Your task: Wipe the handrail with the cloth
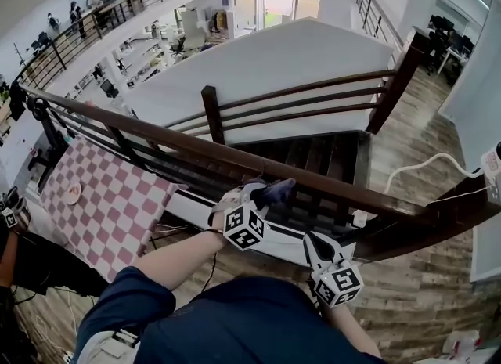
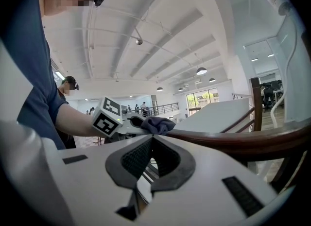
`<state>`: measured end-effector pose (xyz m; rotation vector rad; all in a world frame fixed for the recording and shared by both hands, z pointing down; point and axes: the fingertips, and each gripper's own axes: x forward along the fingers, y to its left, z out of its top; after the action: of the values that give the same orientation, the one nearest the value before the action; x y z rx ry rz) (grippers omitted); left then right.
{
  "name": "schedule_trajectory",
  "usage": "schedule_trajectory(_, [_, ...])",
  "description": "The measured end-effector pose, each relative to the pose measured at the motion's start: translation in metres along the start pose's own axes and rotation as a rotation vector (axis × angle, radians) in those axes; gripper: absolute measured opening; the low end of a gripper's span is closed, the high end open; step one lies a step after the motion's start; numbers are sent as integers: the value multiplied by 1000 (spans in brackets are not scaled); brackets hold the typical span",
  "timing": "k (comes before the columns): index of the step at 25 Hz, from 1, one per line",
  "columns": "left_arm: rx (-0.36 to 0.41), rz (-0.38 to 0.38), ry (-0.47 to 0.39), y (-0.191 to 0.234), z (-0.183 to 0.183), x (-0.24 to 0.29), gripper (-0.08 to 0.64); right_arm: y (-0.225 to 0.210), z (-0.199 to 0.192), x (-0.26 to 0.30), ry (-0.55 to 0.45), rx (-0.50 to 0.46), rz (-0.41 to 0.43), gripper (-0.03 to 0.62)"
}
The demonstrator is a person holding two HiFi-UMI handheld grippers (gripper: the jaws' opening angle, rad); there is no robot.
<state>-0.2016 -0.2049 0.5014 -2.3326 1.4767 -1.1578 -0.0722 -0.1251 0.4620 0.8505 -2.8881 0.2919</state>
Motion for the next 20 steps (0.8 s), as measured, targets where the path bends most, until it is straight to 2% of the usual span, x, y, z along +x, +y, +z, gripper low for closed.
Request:
schedule_trajectory(4, [-54,-53,-99,-35,25,-33,89,-1,-2,2,1,4,11,11])
schedule_trajectory(11, [-247,-138,-246,-71,58,-67,89,2,1,10,5,-1,47,11])
schedule_trajectory(16, [-353,-146,-307,-75,55,-76,89,8,-1,17,9,-8,75,11])
schedule_trajectory(20, [-398,-133,-331,-76,48,-81,89,11,-5,22,15,-7,96,11])
